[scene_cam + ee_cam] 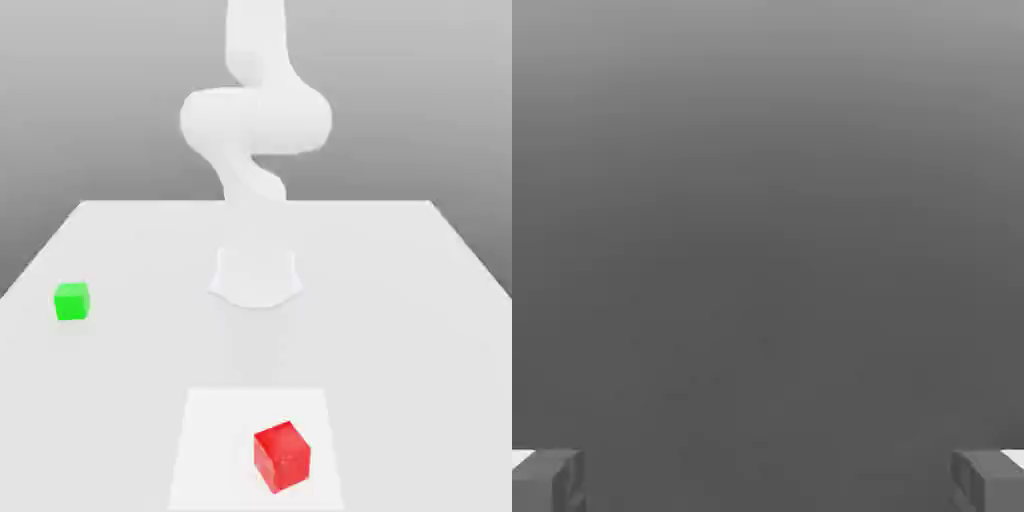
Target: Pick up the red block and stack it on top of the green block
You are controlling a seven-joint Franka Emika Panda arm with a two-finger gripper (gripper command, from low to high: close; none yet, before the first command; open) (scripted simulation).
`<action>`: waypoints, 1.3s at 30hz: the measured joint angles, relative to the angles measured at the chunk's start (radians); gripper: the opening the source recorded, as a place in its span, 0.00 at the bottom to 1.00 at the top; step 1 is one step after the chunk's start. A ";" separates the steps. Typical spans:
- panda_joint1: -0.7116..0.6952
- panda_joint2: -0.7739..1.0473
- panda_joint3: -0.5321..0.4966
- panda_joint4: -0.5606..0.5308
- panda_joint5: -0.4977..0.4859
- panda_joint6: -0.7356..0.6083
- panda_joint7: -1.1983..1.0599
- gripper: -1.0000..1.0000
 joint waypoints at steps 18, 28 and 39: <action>0.116 0.659 -0.057 -0.190 0.058 0.291 -0.335 0.50; 0.103 1.018 -0.032 -0.222 0.045 0.518 -0.415 0.50; 0.103 0.955 -0.034 -0.232 0.029 0.464 -0.403 0.00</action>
